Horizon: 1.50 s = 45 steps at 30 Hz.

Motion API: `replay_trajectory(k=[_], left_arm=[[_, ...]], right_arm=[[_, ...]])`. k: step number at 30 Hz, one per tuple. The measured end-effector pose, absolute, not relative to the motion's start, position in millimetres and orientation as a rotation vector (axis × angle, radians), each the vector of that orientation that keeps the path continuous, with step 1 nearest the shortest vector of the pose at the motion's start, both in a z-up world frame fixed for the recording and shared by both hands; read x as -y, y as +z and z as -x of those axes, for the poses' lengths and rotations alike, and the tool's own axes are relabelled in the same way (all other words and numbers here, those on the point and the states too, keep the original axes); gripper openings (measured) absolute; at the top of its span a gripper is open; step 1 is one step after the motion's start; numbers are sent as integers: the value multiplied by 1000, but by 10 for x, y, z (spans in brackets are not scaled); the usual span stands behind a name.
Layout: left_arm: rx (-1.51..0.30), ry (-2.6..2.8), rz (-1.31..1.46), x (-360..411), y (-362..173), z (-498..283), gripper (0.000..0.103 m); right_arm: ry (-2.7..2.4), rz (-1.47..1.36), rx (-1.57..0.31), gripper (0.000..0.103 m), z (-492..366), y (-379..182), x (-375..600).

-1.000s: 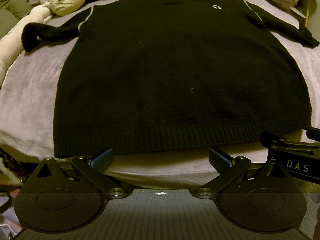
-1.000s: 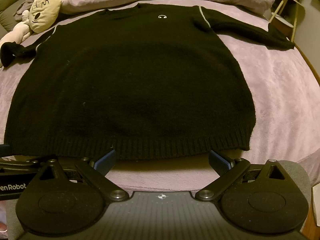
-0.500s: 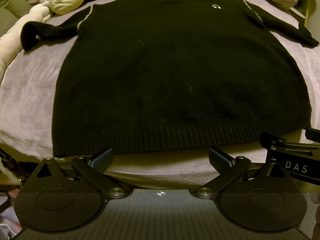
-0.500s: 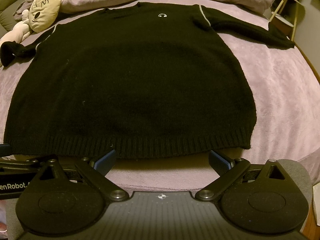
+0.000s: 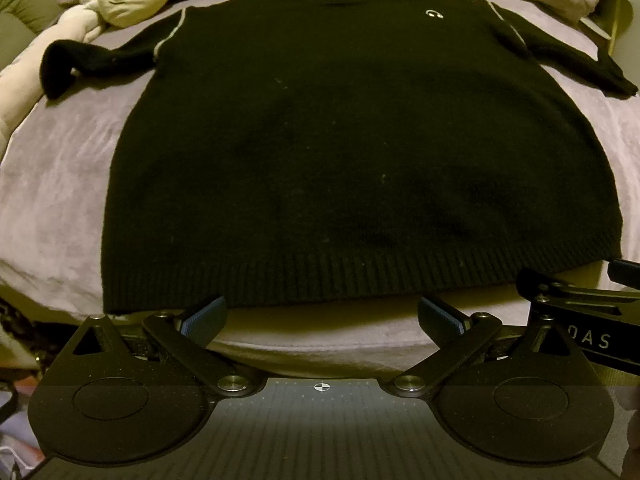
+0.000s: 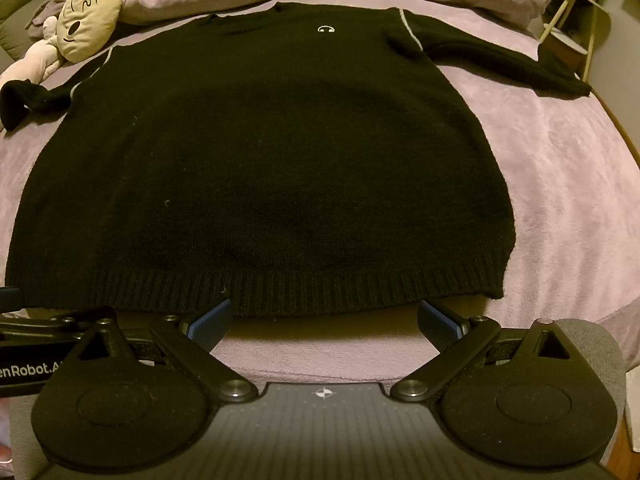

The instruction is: Fold small clothes

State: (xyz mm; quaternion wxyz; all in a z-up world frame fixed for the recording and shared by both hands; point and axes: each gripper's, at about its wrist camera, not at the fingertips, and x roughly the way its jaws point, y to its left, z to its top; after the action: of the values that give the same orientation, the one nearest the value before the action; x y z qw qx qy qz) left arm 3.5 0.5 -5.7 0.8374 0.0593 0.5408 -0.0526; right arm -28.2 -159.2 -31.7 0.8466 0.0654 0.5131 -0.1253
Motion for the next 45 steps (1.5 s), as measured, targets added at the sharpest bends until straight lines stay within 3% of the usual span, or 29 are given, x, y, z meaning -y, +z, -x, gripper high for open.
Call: replay_trajectory(k=[45], left_arm=[[-1167, -102, -101, 124, -227, -312, 103]], right_arm=[[-272, -136, -1095, 99, 36, -486, 1738]])
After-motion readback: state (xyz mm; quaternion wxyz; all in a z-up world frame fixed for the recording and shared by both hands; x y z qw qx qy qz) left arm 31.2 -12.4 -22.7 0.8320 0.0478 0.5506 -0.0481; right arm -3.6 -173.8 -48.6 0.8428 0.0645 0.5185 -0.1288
